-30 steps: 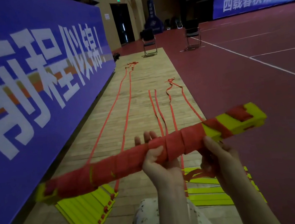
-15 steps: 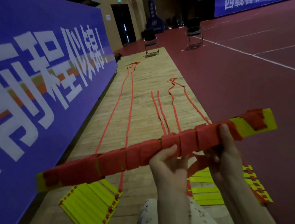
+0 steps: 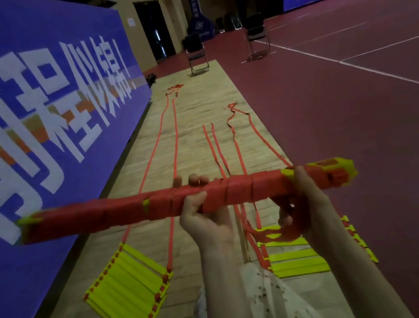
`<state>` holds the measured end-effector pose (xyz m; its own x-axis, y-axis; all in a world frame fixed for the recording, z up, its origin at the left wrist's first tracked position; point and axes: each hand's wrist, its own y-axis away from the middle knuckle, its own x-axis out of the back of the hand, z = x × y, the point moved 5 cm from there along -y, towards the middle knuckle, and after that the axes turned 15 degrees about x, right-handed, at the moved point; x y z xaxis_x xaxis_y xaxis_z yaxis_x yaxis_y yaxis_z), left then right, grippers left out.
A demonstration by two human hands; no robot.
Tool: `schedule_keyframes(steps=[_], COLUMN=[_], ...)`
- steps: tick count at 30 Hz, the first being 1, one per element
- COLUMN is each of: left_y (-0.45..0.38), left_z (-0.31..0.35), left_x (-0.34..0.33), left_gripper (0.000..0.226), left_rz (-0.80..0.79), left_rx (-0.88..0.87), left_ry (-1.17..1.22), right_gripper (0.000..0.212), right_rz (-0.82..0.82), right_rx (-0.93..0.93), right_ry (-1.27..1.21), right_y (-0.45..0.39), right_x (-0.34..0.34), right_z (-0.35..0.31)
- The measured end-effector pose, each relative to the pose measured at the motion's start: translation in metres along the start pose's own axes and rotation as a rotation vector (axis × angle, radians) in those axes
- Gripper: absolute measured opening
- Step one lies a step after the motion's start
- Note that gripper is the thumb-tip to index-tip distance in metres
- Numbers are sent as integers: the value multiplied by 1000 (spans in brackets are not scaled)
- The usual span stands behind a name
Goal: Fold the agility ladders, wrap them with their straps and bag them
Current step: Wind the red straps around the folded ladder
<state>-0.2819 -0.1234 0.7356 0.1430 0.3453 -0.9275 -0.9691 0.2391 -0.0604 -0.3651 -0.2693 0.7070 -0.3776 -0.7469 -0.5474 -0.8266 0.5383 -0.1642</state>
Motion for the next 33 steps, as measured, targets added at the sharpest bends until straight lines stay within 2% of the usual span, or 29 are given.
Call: schedule_keyframes(steps=[2, 3, 5, 6, 7, 9, 10, 12, 13, 15, 16, 18, 20, 22, 25, 27, 29, 30, 32, 33], left_y=[7, 10, 16, 18, 21, 33, 38, 41, 39, 32, 30, 24, 18, 14, 14, 14, 16, 18, 24, 31], left_z=[0, -2, -4, -6, -7, -15, -17, -15, -15, -16, -14, -11, -4, 9, 20, 22, 21, 17, 9, 5], left_x=[-14, -18, -24, -25, -24, -18, -17, -22, -22, -16, -14, -11, -6, -8, -14, -6, -1, -1, -3, -4], left_gripper=[81, 86, 93, 89, 74, 29, 24, 10, 7, 23, 24, 18, 23, 32, 65, 85, 92, 78, 23, 15], left_rz=[-245, -361, -441, -402, -255, 181, 341, 425, 456, 547, 572, 535, 473, 252, -238, -338, -214, -80, 214, 331], left_rx=[24, 43, 88, 136, 181, 287, 290, 281, 282, 273, 247, 187, 110, 20, -42, 5, 62, 106, 187, 196], left_ry=[-28, -105, -158, -100, -49, -3, -3, 58, 43, -24, -33, -10, 23, 52, -46, -102, -66, -20, 75, 82], right_gripper=[40, 31, 24, 24, 25, 30, 31, 31, 39, 57, 57, 58, 63, 64, 40, 28, 23, 23, 23, 23], right_rz=[124, 187, 267, 275, 284, 276, 262, 191, 136, 64, 41, 8, 29, 26, 58, 141, 212, 244, 262, 244], right_rx=[-110, -129, -92, -47, 8, 117, 156, 196, 194, 182, 192, 202, 171, 84, -65, -87, -37, 0, 65, 97], right_ry=[-76, -135, -231, -253, -271, -320, -333, -312, -284, -207, -144, 12, 116, 147, 8, -33, -83, -112, -173, -181], right_y=[5, 6, 4, 1, -1, -4, -4, -3, -3, -3, -4, -7, -6, 0, 9, 8, 4, 1, -4, -5], right_x=[-1, -3, -5, -5, -5, -3, 0, 5, 4, 6, 9, 16, 24, 23, 10, 4, 2, 2, 2, 2], right_z=[3, 3, 1, -2, -4, -6, -5, 0, 3, 3, 0, -5, -5, -3, -1, -1, -2, -3, -2, -1])
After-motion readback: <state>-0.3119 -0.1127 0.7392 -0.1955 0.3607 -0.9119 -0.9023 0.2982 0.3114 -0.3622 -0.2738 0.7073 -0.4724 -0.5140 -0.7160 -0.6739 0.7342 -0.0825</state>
